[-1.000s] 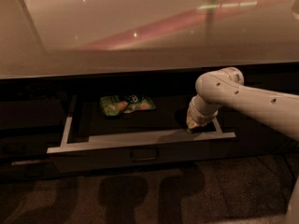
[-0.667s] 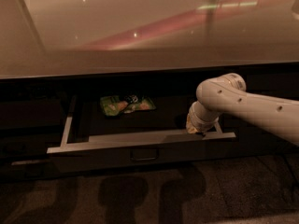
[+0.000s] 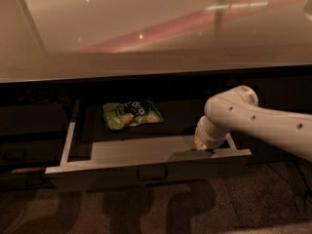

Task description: Open top drawer

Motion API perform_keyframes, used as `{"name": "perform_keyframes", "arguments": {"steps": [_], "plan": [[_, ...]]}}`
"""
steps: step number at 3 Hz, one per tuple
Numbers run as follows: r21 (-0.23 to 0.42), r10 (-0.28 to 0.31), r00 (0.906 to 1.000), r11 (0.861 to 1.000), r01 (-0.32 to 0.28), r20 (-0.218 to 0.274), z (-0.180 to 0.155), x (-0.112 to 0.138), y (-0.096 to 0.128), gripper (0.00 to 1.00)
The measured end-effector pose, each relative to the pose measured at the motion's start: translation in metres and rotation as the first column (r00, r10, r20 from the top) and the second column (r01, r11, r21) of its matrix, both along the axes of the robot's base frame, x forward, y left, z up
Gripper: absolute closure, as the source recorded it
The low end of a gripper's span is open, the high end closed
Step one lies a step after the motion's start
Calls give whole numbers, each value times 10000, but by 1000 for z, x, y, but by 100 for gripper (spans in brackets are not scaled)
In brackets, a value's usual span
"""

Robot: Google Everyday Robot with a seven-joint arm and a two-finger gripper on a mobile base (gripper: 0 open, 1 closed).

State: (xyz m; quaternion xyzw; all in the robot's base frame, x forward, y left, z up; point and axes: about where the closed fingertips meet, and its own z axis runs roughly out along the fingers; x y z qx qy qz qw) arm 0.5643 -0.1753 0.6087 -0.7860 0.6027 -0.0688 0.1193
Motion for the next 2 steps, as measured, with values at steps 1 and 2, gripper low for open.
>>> {"name": "perform_keyframes", "arguments": {"steps": [1, 2], "plan": [[-261, 151, 9996, 9996, -146, 218, 2, -15, 5, 11], [-716, 119, 9999, 9974, -112, 94, -12, -38, 0, 0]]}}
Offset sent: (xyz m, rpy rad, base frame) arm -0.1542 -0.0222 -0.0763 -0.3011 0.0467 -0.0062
